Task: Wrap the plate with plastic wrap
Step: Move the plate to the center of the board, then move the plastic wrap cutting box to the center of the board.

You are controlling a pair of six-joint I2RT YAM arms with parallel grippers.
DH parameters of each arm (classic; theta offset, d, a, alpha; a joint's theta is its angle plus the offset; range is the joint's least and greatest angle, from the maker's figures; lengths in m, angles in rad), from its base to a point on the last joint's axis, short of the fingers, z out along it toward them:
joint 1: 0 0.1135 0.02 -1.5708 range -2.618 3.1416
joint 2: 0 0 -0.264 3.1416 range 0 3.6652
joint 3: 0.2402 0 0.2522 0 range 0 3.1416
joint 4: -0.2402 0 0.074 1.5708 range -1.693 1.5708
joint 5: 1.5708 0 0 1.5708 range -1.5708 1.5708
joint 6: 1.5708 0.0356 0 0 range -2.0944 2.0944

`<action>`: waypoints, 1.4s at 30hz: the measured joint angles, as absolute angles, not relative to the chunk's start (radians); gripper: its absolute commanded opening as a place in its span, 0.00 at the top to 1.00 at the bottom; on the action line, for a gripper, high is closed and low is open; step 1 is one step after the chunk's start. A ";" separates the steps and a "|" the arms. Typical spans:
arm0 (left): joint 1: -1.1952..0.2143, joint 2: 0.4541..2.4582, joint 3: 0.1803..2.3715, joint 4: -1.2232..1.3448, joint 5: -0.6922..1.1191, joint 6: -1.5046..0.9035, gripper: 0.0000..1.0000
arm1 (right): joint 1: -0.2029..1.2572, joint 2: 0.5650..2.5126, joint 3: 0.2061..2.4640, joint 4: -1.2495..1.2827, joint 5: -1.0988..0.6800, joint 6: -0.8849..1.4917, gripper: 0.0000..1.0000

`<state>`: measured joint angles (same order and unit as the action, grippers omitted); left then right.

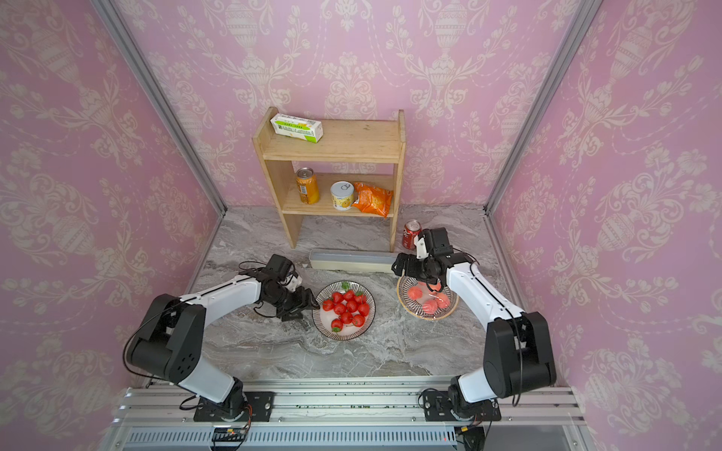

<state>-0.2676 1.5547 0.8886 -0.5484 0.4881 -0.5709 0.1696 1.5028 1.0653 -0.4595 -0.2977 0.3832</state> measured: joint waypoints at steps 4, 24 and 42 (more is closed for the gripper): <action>-0.168 1.485 0.944 -0.518 0.451 -0.512 0.01 | 0.157 1.580 1.119 -0.445 -0.297 0.365 0.03; -0.104 1.995 1.330 -0.232 0.538 -0.512 0.12 | 0.144 1.873 1.301 -0.332 -0.297 0.372 0.00; -0.130 1.953 1.256 -0.149 0.596 -0.525 0.21 | 0.173 1.876 1.262 -0.234 -0.340 0.454 0.04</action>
